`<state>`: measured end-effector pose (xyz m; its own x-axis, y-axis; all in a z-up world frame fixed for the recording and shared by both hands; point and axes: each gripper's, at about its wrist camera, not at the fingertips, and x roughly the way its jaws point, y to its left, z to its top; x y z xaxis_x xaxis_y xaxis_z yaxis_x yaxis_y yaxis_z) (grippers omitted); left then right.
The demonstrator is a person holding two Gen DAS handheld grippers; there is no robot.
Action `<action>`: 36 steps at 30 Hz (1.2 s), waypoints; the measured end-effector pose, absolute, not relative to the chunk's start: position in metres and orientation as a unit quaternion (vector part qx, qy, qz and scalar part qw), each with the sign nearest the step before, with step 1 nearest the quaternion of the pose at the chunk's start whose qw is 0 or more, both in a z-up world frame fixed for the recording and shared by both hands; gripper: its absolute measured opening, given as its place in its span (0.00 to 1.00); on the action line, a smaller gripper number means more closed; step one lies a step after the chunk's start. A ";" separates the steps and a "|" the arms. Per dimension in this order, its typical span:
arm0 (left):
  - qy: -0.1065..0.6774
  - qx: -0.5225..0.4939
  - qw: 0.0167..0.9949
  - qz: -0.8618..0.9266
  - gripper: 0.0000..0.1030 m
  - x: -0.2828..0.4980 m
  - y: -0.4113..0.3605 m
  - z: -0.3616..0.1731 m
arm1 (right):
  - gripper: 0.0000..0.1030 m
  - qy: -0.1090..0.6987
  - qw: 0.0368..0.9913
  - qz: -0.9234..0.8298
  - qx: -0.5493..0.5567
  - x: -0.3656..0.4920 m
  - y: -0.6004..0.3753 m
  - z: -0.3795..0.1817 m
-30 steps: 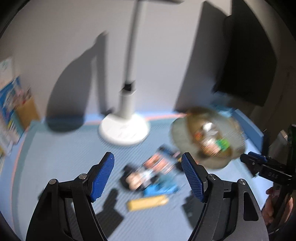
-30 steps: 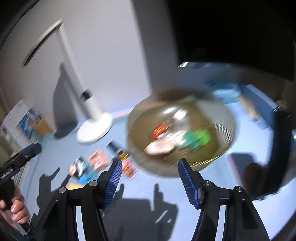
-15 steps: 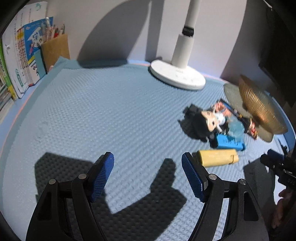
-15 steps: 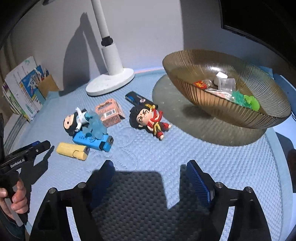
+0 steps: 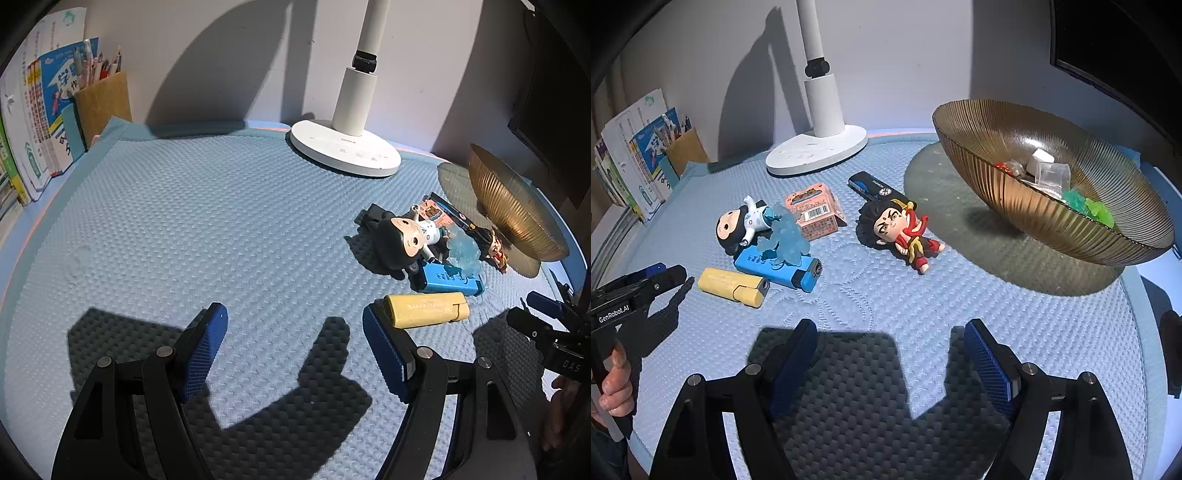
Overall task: Organize rigid objects
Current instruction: 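Grasp the black-and-white figure with the left tool while the right tool grasps the translucent blue figure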
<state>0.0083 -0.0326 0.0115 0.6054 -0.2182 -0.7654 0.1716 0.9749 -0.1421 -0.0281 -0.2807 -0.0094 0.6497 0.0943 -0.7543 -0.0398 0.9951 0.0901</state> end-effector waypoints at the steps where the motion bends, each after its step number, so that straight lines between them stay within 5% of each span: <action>1: 0.432 -0.026 0.895 -0.109 0.72 0.009 -0.033 0.012 | 0.78 0.417 0.907 0.038 0.035 -0.028 -0.282 -0.009; 11: 0.440 0.029 0.871 -0.216 0.72 0.043 -0.073 0.043 | 0.77 0.421 0.896 0.122 0.066 0.007 -0.246 0.026; 14: 0.445 0.041 0.866 -0.224 0.71 0.056 -0.084 0.035 | 0.65 0.426 0.895 0.124 0.053 0.022 -0.230 0.019; 21: 0.466 0.027 0.847 -0.253 0.58 0.075 -0.093 0.017 | 0.57 0.440 0.888 0.124 0.043 0.038 -0.220 0.001; 23: 0.466 0.020 0.846 -0.258 0.56 0.076 -0.094 0.016 | 0.45 0.437 0.887 0.135 0.053 0.038 -0.223 -0.001; 25: 0.467 0.010 0.841 -0.273 0.40 0.077 -0.096 0.017 | 0.38 0.438 0.883 0.155 0.065 0.038 -0.223 -0.002; 36: 0.432 -0.005 0.862 -0.265 0.40 0.042 -0.084 0.043 | 0.38 0.382 0.909 0.142 0.083 -0.003 -0.244 0.037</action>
